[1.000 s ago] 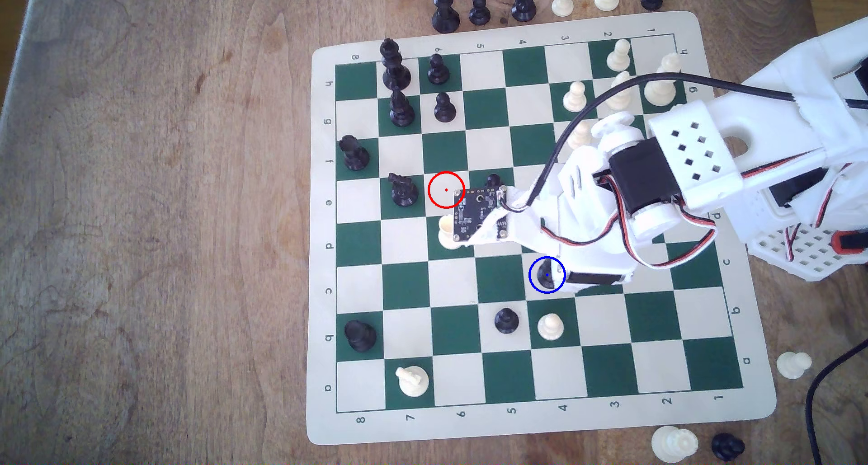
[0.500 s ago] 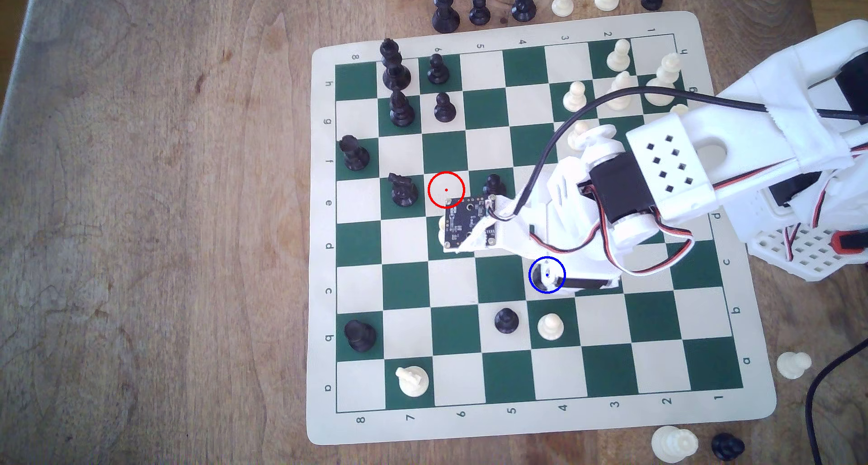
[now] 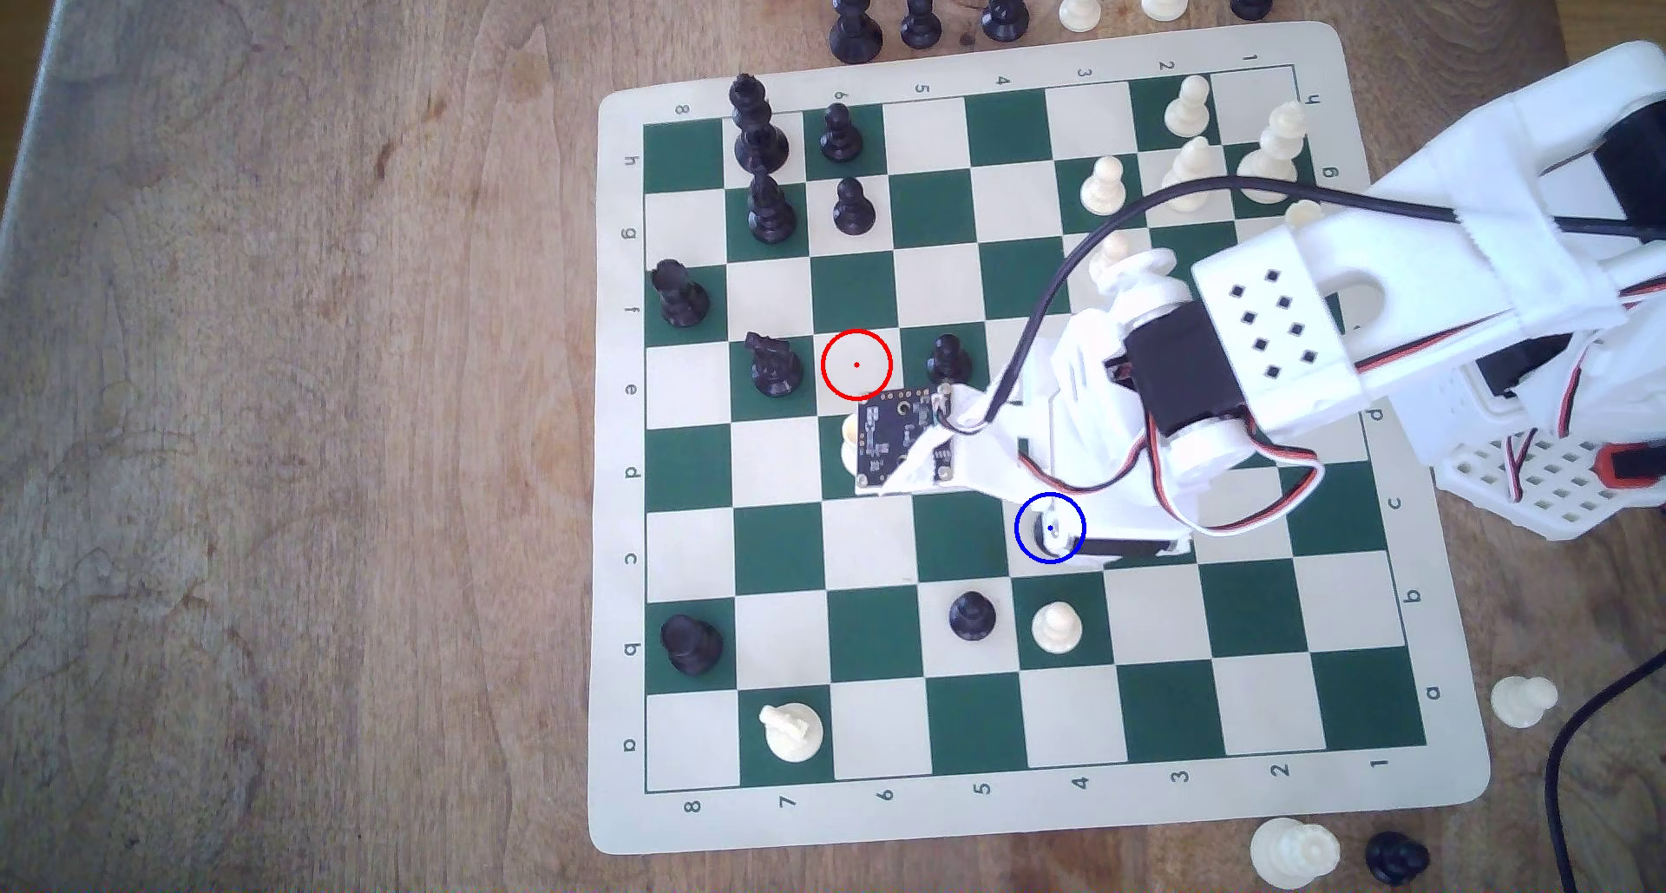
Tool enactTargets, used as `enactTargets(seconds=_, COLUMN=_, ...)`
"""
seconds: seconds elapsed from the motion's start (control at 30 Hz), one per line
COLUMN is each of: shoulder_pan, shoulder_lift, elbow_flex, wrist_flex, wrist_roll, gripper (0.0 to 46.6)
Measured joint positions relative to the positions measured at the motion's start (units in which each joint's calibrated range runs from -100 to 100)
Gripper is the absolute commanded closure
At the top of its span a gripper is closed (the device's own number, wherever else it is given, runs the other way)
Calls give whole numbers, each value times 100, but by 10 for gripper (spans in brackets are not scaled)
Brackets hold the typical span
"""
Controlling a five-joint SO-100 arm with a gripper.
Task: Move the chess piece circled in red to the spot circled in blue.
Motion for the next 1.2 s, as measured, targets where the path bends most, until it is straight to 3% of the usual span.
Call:
enactTargets(seconds=0.3, shoulder_pan=103, shoulder_lift=8, elbow_flex=18, wrist_flex=-112, wrist_roll=15, gripper=462)
enactTargets(seconds=0.33, shoulder_pan=111, shoulder_lift=8, elbow_flex=18, wrist_flex=-112, wrist_roll=29, gripper=419)
enactTargets(seconds=0.47, shoulder_pan=140, shoulder_lift=34, elbow_flex=18, wrist_flex=-112, wrist_roll=68, gripper=321)
enactTargets(seconds=0.7, shoulder_pan=258, shoulder_lift=59, elbow_flex=27, wrist_flex=-127, wrist_roll=68, gripper=213)
enactTargets(seconds=0.97, shoulder_pan=324, shoulder_lift=-335, elbow_flex=117, wrist_flex=159, wrist_roll=137, gripper=182)
enactTargets(seconds=1.2, shoulder_pan=324, shoulder_lift=-829, elbow_flex=117, wrist_flex=629, wrist_roll=166, gripper=193)
